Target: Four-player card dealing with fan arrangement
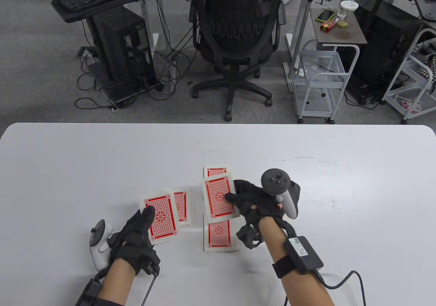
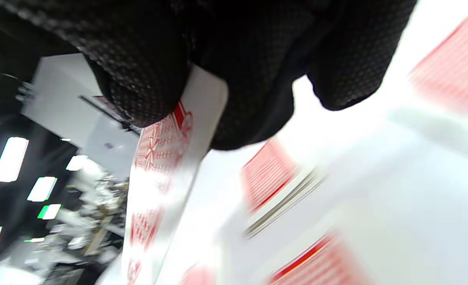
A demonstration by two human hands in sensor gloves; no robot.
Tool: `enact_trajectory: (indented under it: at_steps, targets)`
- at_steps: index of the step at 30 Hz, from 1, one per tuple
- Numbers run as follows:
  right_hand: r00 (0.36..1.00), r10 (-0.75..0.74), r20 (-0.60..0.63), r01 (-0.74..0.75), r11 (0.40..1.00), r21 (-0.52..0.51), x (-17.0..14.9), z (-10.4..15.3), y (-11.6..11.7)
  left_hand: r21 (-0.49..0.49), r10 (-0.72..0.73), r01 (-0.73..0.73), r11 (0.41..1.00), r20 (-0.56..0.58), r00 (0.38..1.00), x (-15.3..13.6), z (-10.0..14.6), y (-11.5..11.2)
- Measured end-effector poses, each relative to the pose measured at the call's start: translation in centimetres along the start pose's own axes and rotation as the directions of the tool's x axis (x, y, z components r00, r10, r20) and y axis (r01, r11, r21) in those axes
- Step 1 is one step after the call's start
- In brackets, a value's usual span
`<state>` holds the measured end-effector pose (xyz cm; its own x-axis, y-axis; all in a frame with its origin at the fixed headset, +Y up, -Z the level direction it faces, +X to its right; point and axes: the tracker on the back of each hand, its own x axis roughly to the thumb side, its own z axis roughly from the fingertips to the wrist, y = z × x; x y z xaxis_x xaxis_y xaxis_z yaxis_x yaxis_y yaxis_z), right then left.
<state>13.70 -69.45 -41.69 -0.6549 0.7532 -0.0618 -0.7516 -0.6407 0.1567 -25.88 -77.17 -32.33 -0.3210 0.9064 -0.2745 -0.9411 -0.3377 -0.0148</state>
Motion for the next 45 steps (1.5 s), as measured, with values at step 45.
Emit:
enact_trajectory:
  at_steps: [45]
  targets:
    - [0.962, -0.152, 0.226, 0.128, 0.985, 0.118, 5.5, 4.5, 13.2, -0.013, -0.169, 0.169, 0.986, 0.002, 0.986, -0.4, 0.8, -3.2]
